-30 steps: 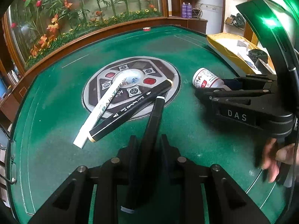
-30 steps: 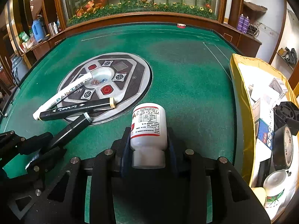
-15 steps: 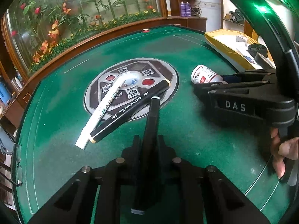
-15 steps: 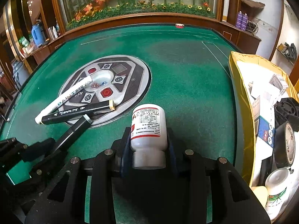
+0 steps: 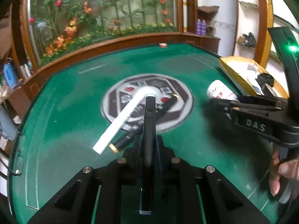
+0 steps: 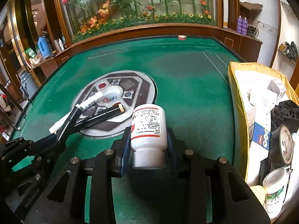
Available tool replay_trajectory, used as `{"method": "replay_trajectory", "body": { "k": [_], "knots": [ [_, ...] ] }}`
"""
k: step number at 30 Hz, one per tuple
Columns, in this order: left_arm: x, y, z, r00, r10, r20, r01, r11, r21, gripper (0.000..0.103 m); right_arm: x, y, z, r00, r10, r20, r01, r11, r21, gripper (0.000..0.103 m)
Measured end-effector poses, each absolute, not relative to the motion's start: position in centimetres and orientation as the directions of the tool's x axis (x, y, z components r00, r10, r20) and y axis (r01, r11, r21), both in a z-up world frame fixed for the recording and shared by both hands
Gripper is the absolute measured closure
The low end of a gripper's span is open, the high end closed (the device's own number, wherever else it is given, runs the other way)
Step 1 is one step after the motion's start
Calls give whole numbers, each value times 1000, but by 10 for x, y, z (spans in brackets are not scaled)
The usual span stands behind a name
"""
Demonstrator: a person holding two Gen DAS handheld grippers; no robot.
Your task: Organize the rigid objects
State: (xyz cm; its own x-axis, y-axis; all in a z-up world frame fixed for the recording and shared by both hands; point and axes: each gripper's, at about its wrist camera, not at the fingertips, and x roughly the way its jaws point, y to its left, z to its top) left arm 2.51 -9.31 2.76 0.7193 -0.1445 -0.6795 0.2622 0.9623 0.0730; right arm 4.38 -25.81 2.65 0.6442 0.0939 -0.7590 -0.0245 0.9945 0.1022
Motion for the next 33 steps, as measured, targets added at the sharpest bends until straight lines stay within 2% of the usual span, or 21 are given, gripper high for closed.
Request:
{"method": "replay_trajectory", "body": {
  "k": [9, 33],
  "knots": [
    [23, -90, 36, 803, -58, -594, 180, 972, 149, 89, 40, -249, 32, 668, 141, -730, -77, 990, 121, 68],
    [13, -91, 36, 825, -38, -564, 175, 966, 189, 89, 37, -243, 35, 679, 162, -716, -112, 987, 117, 68]
  ]
}}
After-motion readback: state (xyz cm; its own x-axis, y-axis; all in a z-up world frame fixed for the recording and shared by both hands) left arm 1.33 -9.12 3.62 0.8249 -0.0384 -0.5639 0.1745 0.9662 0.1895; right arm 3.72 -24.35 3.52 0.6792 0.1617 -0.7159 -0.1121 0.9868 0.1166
